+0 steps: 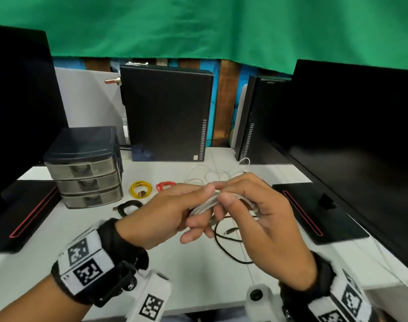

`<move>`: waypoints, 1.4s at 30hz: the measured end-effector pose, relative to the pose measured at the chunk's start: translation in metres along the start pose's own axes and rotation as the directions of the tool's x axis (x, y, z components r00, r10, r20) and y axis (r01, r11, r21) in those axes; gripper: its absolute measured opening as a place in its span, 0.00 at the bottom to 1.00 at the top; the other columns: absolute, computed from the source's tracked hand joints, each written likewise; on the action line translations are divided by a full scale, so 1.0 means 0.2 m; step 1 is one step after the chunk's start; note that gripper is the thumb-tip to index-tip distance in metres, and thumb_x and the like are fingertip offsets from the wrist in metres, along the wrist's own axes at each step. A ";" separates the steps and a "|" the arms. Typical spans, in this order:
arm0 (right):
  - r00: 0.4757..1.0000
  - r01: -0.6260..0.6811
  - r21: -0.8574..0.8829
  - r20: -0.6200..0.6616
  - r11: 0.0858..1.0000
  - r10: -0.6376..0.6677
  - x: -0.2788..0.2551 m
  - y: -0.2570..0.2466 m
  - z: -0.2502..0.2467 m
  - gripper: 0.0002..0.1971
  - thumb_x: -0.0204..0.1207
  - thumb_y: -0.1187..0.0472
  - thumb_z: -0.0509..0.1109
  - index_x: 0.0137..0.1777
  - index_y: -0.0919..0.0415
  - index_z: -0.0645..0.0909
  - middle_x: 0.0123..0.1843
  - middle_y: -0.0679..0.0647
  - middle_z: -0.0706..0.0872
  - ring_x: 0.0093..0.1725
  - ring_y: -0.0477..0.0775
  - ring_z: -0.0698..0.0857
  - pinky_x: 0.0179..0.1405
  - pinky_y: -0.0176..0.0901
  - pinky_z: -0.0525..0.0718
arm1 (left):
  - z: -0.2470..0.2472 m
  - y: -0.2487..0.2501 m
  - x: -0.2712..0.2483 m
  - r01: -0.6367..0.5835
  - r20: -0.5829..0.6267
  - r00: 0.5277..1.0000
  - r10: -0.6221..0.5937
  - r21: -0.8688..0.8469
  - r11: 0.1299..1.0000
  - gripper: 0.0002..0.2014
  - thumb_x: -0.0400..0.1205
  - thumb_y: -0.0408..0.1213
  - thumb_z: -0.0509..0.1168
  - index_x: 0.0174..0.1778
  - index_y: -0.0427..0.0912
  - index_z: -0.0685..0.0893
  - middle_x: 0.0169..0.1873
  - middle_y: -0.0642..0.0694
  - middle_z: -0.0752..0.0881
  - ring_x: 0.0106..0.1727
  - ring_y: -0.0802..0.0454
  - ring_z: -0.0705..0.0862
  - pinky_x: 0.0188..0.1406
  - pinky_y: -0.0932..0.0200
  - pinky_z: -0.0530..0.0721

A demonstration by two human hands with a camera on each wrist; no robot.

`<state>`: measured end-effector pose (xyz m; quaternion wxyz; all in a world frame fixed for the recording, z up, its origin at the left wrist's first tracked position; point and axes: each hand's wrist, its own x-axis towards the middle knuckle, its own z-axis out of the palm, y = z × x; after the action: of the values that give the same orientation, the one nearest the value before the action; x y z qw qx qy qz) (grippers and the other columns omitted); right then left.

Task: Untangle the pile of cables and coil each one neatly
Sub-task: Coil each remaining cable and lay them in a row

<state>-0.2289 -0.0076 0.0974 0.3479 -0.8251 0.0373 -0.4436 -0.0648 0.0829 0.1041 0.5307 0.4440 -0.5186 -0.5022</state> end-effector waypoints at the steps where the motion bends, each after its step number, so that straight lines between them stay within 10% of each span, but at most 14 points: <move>1: 1.000 -0.002 0.071 -0.030 0.997 0.004 0.00 -0.03 0.02 0.09 0.85 0.64 0.67 0.46 0.63 0.87 0.42 0.55 0.85 0.44 0.56 0.89 0.42 0.45 0.88 | 0.00 0.02 -0.01 0.002 0.017 1.000 -0.001 -0.074 0.997 0.21 0.84 0.51 0.57 0.38 0.42 0.88 0.19 0.49 0.67 0.17 0.54 0.69 0.42 0.55 0.84; 4: 0.997 -0.011 0.150 -0.070 0.989 0.022 -0.01 -0.07 0.07 0.10 0.85 0.66 0.67 0.44 0.66 0.86 0.41 0.57 0.83 0.50 0.54 0.89 0.34 0.37 0.88 | -0.01 0.02 -0.02 0.019 0.075 0.997 -0.005 -0.188 0.982 0.20 0.85 0.49 0.61 0.37 0.37 0.86 0.19 0.50 0.67 0.15 0.55 0.69 0.41 0.54 0.83; 9: 0.991 -0.082 0.082 -0.094 0.993 0.090 -0.01 -0.03 0.09 0.08 0.86 0.53 0.66 0.48 0.53 0.82 0.35 0.52 0.82 0.33 0.58 0.89 0.29 0.55 0.85 | -0.03 0.01 -0.03 0.011 0.196 0.981 0.013 -0.118 0.993 0.23 0.88 0.54 0.58 0.48 0.37 0.88 0.25 0.47 0.72 0.26 0.50 0.81 0.51 0.54 0.83; 13: 0.993 -0.041 0.014 -0.109 0.999 0.042 0.00 -0.03 0.09 0.08 0.88 0.56 0.65 0.47 0.54 0.79 0.37 0.53 0.89 0.35 0.57 0.90 0.37 0.57 0.85 | 0.01 0.03 -0.02 -0.125 0.006 0.992 0.126 0.196 0.973 0.29 0.89 0.53 0.53 0.47 0.28 0.83 0.26 0.48 0.73 0.31 0.50 0.81 0.44 0.59 0.81; 17: 0.986 -0.041 -0.023 -0.163 0.999 0.036 0.00 -0.06 0.05 0.07 0.86 0.60 0.67 0.46 0.59 0.83 0.35 0.45 0.87 0.34 0.50 0.86 0.36 0.38 0.83 | 0.07 0.02 -0.02 -0.250 -0.147 0.911 0.385 0.547 0.799 0.20 0.88 0.56 0.52 0.41 0.49 0.84 0.26 0.56 0.77 0.31 0.54 0.79 0.36 0.53 0.80; 21: 0.981 -0.193 0.201 0.044 0.960 0.188 0.05 -0.08 -0.04 0.10 0.85 0.59 0.66 0.48 0.63 0.86 0.39 0.57 0.87 0.37 0.58 0.85 0.38 0.52 0.86 | 0.15 0.06 -0.01 -0.279 -0.310 0.876 0.369 0.298 0.913 0.24 0.89 0.49 0.55 0.26 0.54 0.83 0.18 0.56 0.75 0.20 0.61 0.72 0.22 0.65 0.73; 27: 0.947 -0.087 -0.344 0.262 0.935 0.184 0.04 -0.04 -0.15 0.15 0.86 0.50 0.64 0.41 0.54 0.86 0.37 0.48 0.80 0.44 0.51 0.80 0.42 0.42 0.79 | 0.13 0.09 -0.02 -0.181 -0.376 0.901 0.216 0.126 0.975 0.30 0.87 0.57 0.56 0.18 0.50 0.78 0.16 0.48 0.67 0.16 0.56 0.67 0.17 0.64 0.68; 30: 0.934 -0.335 0.089 0.161 0.938 0.319 0.05 -0.06 -0.10 0.11 0.85 0.63 0.67 0.45 0.65 0.89 0.37 0.59 0.86 0.36 0.48 0.84 0.33 0.41 0.84 | 0.14 0.06 -0.01 -0.192 -0.376 0.898 0.231 0.139 0.972 0.28 0.83 0.58 0.53 0.17 0.50 0.76 0.18 0.45 0.70 0.20 0.54 0.71 0.20 0.64 0.73; 34: 0.853 -0.521 0.557 0.313 0.647 0.418 0.03 -0.07 -0.02 0.12 0.83 0.64 0.66 0.51 0.73 0.88 0.48 0.70 0.90 0.44 0.55 0.88 0.36 0.40 0.87 | 0.12 0.03 0.00 -0.203 -0.428 0.865 0.261 0.177 0.963 0.28 0.81 0.61 0.51 0.20 0.51 0.78 0.20 0.50 0.73 0.25 0.56 0.74 0.28 0.65 0.76; 39: 0.750 -0.656 0.654 0.510 0.377 0.422 -0.03 -0.06 0.09 0.15 0.81 0.57 0.64 0.50 0.64 0.90 0.50 0.55 0.91 0.52 0.49 0.86 0.54 0.45 0.82 | 0.07 -0.02 0.02 -0.267 -0.437 0.819 0.372 0.284 0.921 0.34 0.75 0.74 0.58 0.28 0.42 0.80 0.22 0.46 0.78 0.25 0.55 0.76 0.27 0.66 0.77; 42: 0.748 -0.656 0.655 0.494 0.375 0.444 -0.03 -0.06 0.11 0.19 0.81 0.47 0.65 0.47 0.63 0.88 0.51 0.56 0.88 0.57 0.50 0.83 0.60 0.52 0.78 | 0.00 -0.04 0.04 -0.318 -0.394 0.786 0.477 0.404 0.858 0.33 0.69 0.76 0.65 0.31 0.44 0.80 0.23 0.47 0.78 0.23 0.57 0.74 0.23 0.67 0.75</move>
<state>-0.2187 0.0151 0.0929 0.8079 -0.5612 0.0674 -0.1667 -0.0667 0.0750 0.0969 0.6590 0.5123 -0.5264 -0.1614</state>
